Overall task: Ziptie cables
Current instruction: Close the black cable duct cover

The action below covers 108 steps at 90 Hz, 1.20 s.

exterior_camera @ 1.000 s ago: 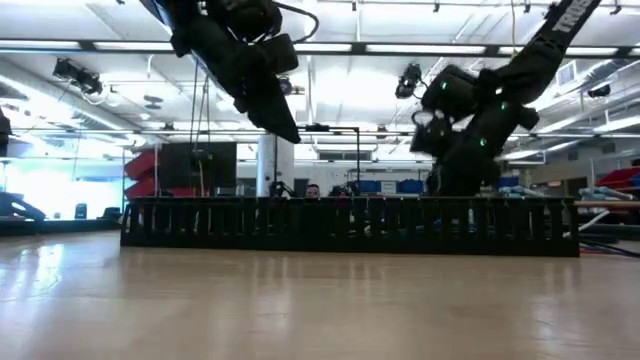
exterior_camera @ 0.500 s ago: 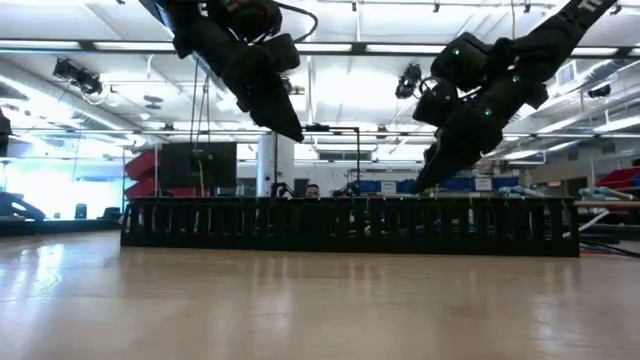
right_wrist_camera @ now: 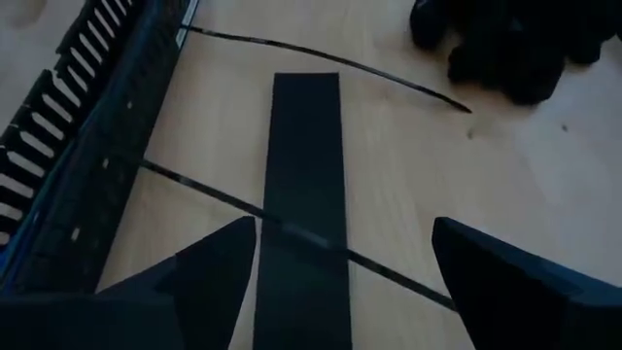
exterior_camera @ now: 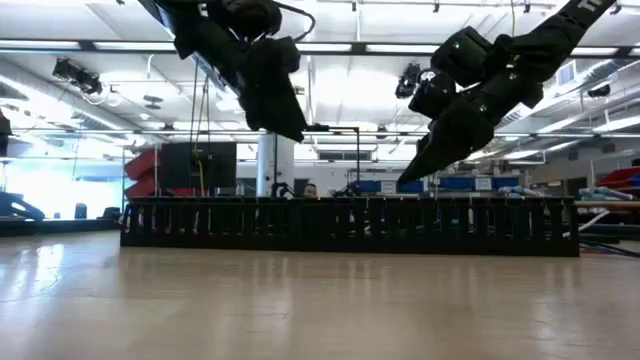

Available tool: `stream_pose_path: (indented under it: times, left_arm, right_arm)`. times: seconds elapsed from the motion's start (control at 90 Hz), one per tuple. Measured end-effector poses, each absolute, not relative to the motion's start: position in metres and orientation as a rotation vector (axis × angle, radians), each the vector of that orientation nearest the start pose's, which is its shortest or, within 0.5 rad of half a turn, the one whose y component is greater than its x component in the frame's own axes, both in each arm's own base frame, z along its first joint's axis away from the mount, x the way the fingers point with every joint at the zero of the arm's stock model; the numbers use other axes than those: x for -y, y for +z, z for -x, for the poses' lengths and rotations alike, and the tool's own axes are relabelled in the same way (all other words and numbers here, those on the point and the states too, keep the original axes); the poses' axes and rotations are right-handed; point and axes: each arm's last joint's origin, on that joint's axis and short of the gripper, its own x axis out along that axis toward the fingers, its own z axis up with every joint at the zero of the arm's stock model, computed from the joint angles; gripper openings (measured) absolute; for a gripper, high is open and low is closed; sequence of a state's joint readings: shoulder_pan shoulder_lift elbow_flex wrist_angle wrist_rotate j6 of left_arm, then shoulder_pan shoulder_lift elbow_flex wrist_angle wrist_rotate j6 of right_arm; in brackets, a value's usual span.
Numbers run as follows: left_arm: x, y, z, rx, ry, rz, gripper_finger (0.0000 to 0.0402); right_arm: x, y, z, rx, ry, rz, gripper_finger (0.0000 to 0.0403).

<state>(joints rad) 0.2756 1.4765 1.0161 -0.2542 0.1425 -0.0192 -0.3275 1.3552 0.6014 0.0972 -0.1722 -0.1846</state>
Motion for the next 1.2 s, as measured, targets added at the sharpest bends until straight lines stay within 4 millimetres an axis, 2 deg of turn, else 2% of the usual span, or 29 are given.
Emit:
stream_pose_path:
  times: [0.144,0.378,0.744,1.2]
  left_arm:
    - [-0.081,0.248,-0.304,-0.691,0.156,0.204,0.0213]
    - [-0.082,0.25,-0.305,-0.678,0.152,0.169,0.0213]
    - [-0.082,0.25,-0.305,-0.667,0.166,0.166,0.0213]
    - [-0.083,0.253,-0.307,-0.636,0.165,0.156,0.0213]
  right_arm:
    - [0.079,0.18,-0.248,-0.636,-0.092,0.019,0.0308]
    - [0.08,0.182,-0.249,-0.612,-0.113,0.02,0.0308]
    - [0.085,0.196,-0.256,-0.455,-0.143,0.073,0.0307]
    - [0.085,0.184,-0.249,-0.593,-0.136,0.034,0.0307]
